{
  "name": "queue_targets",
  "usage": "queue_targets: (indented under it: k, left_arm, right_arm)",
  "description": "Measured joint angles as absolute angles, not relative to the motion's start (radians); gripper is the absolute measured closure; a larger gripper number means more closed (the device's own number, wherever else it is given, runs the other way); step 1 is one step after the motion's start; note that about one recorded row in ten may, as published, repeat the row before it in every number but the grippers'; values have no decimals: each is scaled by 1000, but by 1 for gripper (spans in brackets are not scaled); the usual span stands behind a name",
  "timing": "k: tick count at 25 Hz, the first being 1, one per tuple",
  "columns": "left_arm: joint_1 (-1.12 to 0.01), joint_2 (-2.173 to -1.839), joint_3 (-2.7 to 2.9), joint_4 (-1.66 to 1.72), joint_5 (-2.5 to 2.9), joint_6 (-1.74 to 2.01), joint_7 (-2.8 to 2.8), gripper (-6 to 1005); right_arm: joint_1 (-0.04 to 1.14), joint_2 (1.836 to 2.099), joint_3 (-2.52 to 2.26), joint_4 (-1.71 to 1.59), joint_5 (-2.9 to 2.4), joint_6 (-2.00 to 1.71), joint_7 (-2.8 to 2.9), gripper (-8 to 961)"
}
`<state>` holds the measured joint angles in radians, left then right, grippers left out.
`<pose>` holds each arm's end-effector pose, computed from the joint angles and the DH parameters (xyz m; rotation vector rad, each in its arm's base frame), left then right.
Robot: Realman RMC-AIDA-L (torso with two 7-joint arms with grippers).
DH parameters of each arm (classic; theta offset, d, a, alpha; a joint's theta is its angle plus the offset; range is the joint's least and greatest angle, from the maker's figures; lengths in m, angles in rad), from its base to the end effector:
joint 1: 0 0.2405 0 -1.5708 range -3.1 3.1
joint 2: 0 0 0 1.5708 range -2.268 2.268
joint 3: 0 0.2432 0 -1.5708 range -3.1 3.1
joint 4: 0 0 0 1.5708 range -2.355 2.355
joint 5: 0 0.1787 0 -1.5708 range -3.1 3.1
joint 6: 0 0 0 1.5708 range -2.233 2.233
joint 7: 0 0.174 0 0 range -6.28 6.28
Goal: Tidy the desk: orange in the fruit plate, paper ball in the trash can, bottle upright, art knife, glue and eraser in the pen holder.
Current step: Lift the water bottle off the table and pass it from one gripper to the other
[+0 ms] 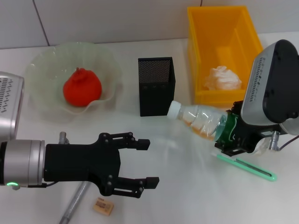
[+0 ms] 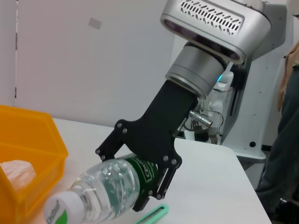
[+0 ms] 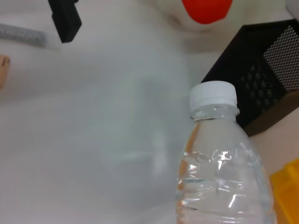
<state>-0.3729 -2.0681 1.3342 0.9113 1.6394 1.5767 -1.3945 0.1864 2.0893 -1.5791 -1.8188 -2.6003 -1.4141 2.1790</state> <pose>-0.1728 0.2502 -0.0528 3.0238 0.2493 0.7451 0.1987 0.2766 -0.0044 -2.6080 0.2487 -0.4439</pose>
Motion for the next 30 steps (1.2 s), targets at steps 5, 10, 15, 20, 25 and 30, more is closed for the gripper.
queue_targets:
  k: [5,10,15,20,25,30]
  left_arm:
    - [-372,-2068,1333,911,1639,1576,-1394,155]
    - [-370,-2069,1333,911,1639,1575,-1397,155]
    - [-369,-2069,1334,911,1638,1575,-1399,154]
    - [-370,-2069,1332,911,1638,1575,-1396,153]
    - [-370,-2069,1328,911,1638,1575,-1392,154]
    - [-371,-2069,1327,911,1638,1575,-1391,154]
  right_arm:
    - [171,2089,-1569,-1867,-2580,-1409,2177,193]
    - [159,2089,-1558,-1931,-2558,-1409,2176,193]
    - [158,2089,-1555,-1994,-2551,-1414,2176,192]
    - [157,2089,-1549,-2042,-2525,-1407,2183,192]
    - [158,2088,-1515,-2048,-2453,-1365,2172,192]
    - [150,2088,-1498,-2009,-2401,-1290,2132,192]
